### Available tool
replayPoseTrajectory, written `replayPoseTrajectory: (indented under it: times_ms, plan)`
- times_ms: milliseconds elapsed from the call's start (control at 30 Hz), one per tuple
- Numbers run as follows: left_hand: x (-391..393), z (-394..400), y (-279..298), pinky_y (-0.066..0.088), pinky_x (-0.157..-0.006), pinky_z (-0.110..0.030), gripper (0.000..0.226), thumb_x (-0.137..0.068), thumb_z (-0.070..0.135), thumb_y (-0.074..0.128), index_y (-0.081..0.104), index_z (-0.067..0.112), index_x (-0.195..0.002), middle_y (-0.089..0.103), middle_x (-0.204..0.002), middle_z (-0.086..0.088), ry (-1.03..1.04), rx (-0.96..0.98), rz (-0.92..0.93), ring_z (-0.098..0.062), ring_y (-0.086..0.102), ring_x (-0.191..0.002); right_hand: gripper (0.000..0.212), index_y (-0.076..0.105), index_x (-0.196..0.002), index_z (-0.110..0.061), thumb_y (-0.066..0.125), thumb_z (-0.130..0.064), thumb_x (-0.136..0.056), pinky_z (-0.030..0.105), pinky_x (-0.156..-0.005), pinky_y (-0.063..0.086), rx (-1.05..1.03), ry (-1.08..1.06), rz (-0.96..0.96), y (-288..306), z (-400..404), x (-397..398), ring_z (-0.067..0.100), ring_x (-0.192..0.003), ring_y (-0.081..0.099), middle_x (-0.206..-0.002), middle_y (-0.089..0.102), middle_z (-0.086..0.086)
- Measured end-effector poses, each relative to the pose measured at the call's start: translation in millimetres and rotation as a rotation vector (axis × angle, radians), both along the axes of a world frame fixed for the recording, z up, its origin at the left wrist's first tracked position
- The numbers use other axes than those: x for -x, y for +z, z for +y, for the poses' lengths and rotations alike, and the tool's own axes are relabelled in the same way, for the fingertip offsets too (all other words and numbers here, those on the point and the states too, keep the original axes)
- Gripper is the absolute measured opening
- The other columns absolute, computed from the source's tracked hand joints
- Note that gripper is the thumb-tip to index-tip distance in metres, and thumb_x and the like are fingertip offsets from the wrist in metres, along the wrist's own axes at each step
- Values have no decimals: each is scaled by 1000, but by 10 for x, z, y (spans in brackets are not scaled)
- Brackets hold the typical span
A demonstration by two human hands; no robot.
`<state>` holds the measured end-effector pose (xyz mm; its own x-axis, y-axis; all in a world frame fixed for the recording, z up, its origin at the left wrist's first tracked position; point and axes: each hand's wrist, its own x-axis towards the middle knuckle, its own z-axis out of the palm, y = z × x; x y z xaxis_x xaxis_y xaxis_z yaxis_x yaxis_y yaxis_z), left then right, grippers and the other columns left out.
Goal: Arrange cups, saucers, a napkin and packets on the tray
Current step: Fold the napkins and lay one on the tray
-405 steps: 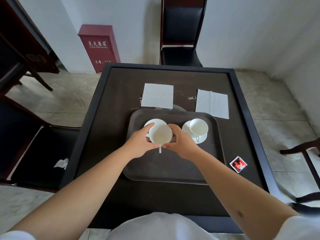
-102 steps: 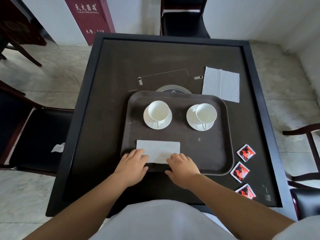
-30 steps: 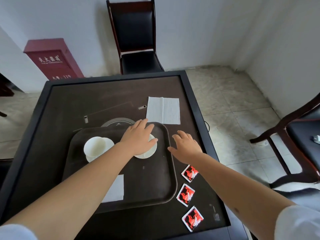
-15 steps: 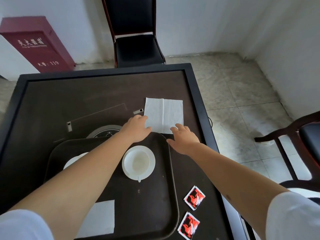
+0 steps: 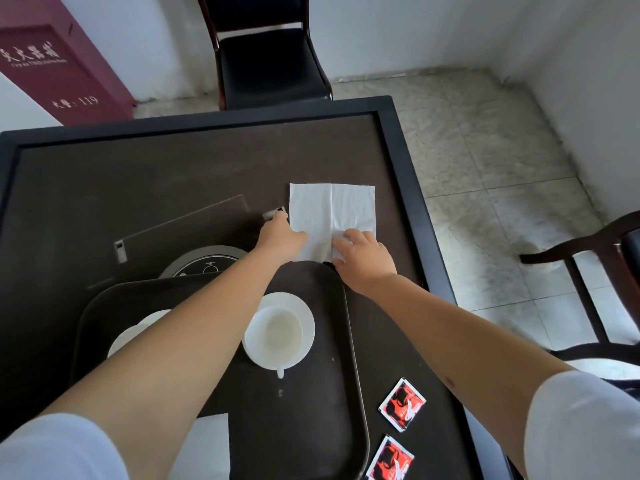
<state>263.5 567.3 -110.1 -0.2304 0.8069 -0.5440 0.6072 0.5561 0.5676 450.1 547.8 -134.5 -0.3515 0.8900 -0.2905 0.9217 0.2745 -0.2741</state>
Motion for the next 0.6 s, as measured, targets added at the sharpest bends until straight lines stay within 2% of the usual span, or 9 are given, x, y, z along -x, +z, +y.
replayPoseTrajectory:
  times_ms: [67, 133, 233, 300, 367, 433, 600]
  plan:
    - [-9, 15, -32, 48, -73, -34, 45, -85, 24, 61, 45, 11, -125, 60, -110, -9, 26, 36, -53, -26, 61, -97, 31, 57, -122, -22, 46, -32, -95, 39, -92, 38, -28, -11, 7, -14, 4, 10, 27, -123, 39, -137, 46, 1]
    - [-35, 28, -72, 47, -68, -33, 40, -84, 27, 65, 49, 9, -116, 59, -103, -6, 36, 62, -64, -23, 60, -89, 30, 59, -119, -22, 45, -35, -96, 39, -89, 37, -41, -27, 30, -12, 4, 13, 26, -121, 41, -134, 48, 0]
    - [-70, 40, -124, 35, -54, -31, 26, -84, 29, 68, 50, 10, -84, 48, -74, -1, 58, 69, -49, -18, 47, -64, 31, 59, -120, -24, 43, -36, -97, 38, -88, 36, -51, -37, 48, -15, -11, 9, 26, -121, 41, -133, 48, 0]
    - [-73, 47, -146, 29, -51, -31, 35, -84, 23, 66, 39, 13, -65, 38, -63, -1, 36, 51, -14, -18, 38, -56, 31, 57, -122, -23, 41, -36, -98, 39, -89, 36, -57, -26, 48, -18, -30, 3, 26, -120, 41, -133, 48, 0]
    - [-56, 67, -142, 26, -50, -32, 35, -85, 20, 61, 35, 13, -62, 37, -63, -1, 3, 13, 38, -20, 35, -57, 33, 56, -123, -23, 40, -37, -99, 40, -91, 37, -51, -13, 47, -7, -44, -12, 27, -121, 41, -134, 47, 1]
    - [-30, 97, -108, 29, -51, -32, 25, -85, 21, 56, 41, 11, -67, 44, -70, -3, 24, -35, 37, -19, 40, -61, 35, 59, -121, -22, 38, -39, -100, 41, -91, 39, -55, -6, 55, 16, -39, -34, 29, -117, 45, -132, 50, 2]
    - [35, 242, 64, 27, -51, -31, 23, -84, 17, 51, 35, 16, -68, 37, -67, 1, 16, -220, 46, -15, 31, -58, 38, 63, -94, -16, 36, -41, -101, 39, -80, 44, -36, -26, 160, 81, 0, -74, 26, -96, 52, -104, 58, 2]
